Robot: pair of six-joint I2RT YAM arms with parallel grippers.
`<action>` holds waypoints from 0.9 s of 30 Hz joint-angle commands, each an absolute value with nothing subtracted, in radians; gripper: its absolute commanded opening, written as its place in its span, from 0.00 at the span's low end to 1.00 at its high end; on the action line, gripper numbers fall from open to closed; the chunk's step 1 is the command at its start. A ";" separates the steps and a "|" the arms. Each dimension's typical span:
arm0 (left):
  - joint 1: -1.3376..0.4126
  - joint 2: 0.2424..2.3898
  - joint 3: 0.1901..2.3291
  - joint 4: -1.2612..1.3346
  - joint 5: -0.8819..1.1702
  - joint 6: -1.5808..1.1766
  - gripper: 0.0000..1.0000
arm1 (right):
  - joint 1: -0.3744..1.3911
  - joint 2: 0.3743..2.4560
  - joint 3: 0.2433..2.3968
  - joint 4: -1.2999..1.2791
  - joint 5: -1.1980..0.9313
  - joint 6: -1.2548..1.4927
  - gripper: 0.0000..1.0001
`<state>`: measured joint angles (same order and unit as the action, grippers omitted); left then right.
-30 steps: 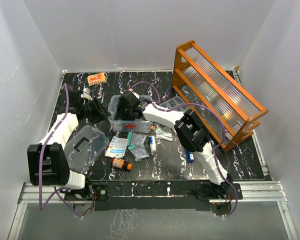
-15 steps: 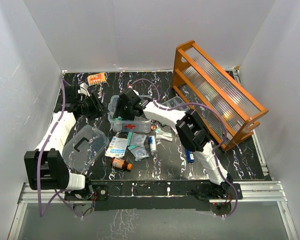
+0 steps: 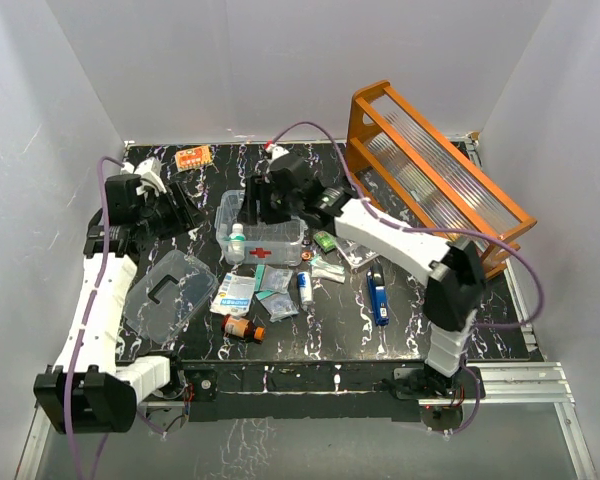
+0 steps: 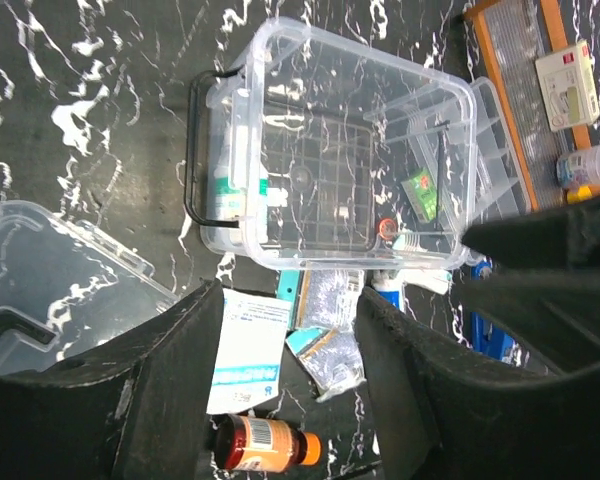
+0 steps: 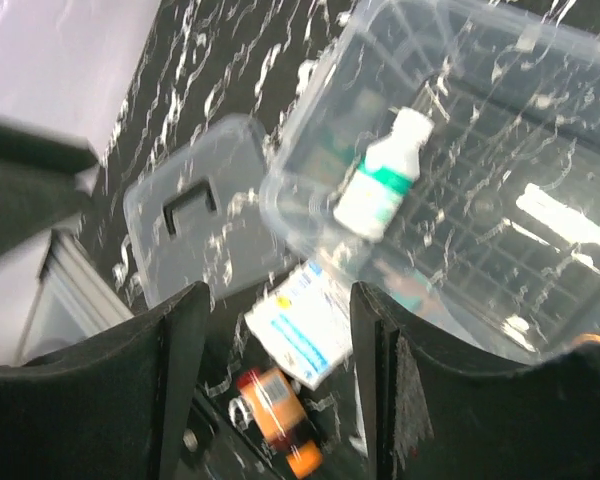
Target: Organize the medicine kit
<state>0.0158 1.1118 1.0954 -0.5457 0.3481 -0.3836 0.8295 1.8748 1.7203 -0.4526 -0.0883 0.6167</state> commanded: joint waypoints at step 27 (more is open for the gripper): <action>0.013 0.962 1.140 -0.483 0.198 -0.350 0.68 | 1.166 1.719 1.093 -0.199 -0.248 0.136 0.62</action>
<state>0.0154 0.9749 1.1034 -0.4831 0.2035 -0.3656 1.1538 1.6726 1.0492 -0.2485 -0.2146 0.1799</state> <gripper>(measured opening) 0.670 0.638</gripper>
